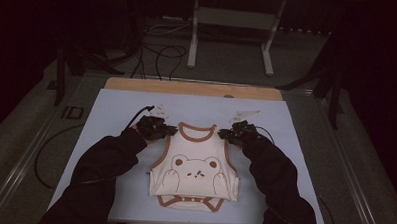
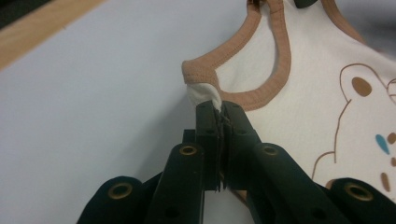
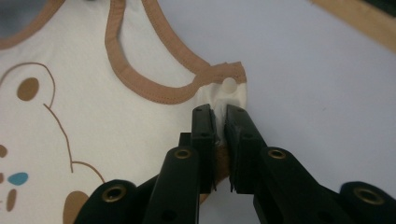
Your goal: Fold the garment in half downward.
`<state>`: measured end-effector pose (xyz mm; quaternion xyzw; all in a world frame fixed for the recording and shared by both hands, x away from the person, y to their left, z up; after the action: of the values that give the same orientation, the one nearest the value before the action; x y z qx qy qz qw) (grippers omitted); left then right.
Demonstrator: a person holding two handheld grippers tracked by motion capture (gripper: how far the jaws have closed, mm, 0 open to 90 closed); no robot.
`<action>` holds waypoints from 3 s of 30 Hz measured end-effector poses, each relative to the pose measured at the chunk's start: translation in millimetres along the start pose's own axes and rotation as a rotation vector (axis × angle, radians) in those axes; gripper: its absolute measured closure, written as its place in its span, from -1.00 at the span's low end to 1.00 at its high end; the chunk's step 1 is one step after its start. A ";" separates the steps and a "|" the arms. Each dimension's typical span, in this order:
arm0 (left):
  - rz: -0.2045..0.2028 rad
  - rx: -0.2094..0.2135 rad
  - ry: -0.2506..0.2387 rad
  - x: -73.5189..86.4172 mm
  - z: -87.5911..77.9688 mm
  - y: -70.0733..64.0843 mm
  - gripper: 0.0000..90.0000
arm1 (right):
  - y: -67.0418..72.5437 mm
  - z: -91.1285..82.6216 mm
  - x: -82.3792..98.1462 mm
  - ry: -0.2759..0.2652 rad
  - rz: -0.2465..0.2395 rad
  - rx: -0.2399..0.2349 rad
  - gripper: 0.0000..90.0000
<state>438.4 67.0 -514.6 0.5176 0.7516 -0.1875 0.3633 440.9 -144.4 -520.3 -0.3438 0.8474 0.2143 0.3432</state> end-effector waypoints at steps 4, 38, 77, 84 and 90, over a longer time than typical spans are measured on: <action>0.012 -0.010 -0.011 -8.8 -6.3 2.5 0.94 | -0.8 -8.7 -9.8 -0.017 -0.011 0.006 0.85; 0.082 -0.131 -0.110 -79.1 -54.0 32.3 0.94 | -10.9 -57.8 -86.5 -0.147 -0.074 0.084 0.85; 0.122 -0.111 -0.140 -76.3 -64.9 7.1 0.94 | 18.8 -84.6 -81.3 -0.179 -0.150 0.073 0.85; 0.136 -0.091 -0.133 -67.1 -63.8 -6.9 0.94 | 30.3 -85.8 -66.9 -0.173 -0.154 0.054 0.84; 0.146 -0.077 -0.134 -60.3 -65.6 -16.8 0.94 | 41.4 -87.9 -56.0 -0.175 -0.155 0.033 0.84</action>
<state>412.1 64.9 -427.9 0.5428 0.6927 -0.1660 0.4450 402.1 -144.9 -415.2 -0.3824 0.7885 0.2024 0.4371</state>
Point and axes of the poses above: each handheld gripper's, and its own axes: z roughly forward along the jaws, x roughly out of its underside, y roughly to its left, the point moved 9 cm from there along z, roughly forward along the jaws, and after that the axes turned 10 degrees about z, right-handed, at the moved point
